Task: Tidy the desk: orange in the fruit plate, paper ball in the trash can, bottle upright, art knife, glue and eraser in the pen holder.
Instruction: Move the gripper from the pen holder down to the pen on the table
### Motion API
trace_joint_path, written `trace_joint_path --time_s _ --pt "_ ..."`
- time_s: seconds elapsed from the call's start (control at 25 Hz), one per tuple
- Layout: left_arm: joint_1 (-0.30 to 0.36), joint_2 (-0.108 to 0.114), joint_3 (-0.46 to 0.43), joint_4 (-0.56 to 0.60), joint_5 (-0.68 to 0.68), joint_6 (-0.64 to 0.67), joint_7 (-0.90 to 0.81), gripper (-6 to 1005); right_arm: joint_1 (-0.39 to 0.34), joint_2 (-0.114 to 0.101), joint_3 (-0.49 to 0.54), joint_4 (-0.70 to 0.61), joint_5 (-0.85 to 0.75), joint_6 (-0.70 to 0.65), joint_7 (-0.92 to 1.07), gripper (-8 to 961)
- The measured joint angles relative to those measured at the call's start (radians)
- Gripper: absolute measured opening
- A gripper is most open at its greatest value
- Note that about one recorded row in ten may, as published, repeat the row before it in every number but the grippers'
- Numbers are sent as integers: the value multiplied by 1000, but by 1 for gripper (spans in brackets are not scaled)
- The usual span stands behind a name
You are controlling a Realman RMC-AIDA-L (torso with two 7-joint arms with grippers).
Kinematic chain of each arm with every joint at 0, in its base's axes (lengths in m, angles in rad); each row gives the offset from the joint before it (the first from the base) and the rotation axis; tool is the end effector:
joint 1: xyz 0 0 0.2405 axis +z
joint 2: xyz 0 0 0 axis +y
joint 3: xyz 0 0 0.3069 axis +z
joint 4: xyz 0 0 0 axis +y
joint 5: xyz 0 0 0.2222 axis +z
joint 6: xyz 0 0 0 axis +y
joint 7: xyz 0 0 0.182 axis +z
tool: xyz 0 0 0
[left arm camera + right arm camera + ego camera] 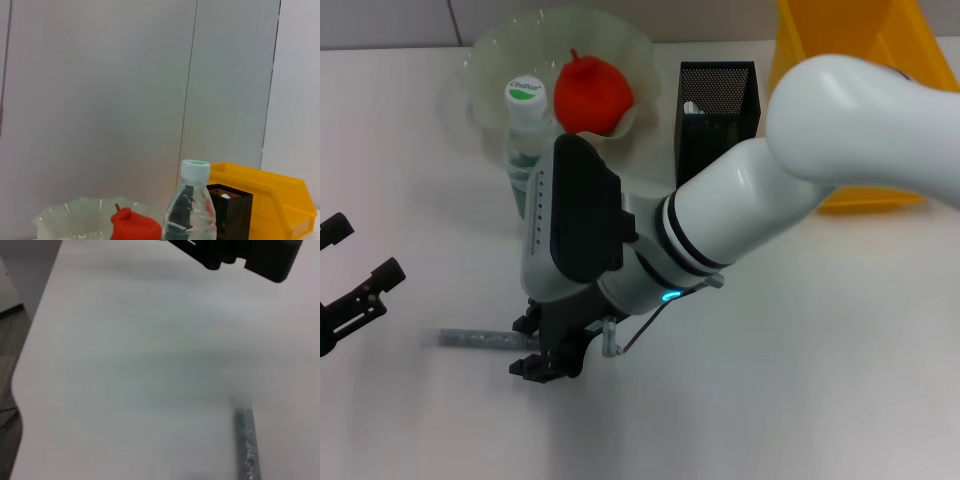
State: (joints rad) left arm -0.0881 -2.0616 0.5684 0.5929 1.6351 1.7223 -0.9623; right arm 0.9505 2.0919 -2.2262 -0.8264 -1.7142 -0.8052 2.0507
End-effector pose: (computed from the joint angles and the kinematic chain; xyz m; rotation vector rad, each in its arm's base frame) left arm -0.3930 0.2402 0.0052 -2.2110 -0.5307 -0.9001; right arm 0.1152 0.3572 -0.2546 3.1340 0.0088 0.1630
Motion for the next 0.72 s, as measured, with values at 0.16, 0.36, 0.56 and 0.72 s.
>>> trace_joint_path --time_s 0.16,0.36,0.56,0.72 --pt "-5 0 4 -7 0 1 3 834 -22 1 -54 -21 4 88 -10 383" --pt "-6 0 4 -7 0 1 3 834 -25 1 -64 -19 25 114 -23 487" --pt "-7 0 2 -7 0 1 3 834 -25 1 -66 2 86 139 -46 476" --pt "-8 0 3 -8 0 0 4 834 -21 1 -67 27 132 142 -65 467"
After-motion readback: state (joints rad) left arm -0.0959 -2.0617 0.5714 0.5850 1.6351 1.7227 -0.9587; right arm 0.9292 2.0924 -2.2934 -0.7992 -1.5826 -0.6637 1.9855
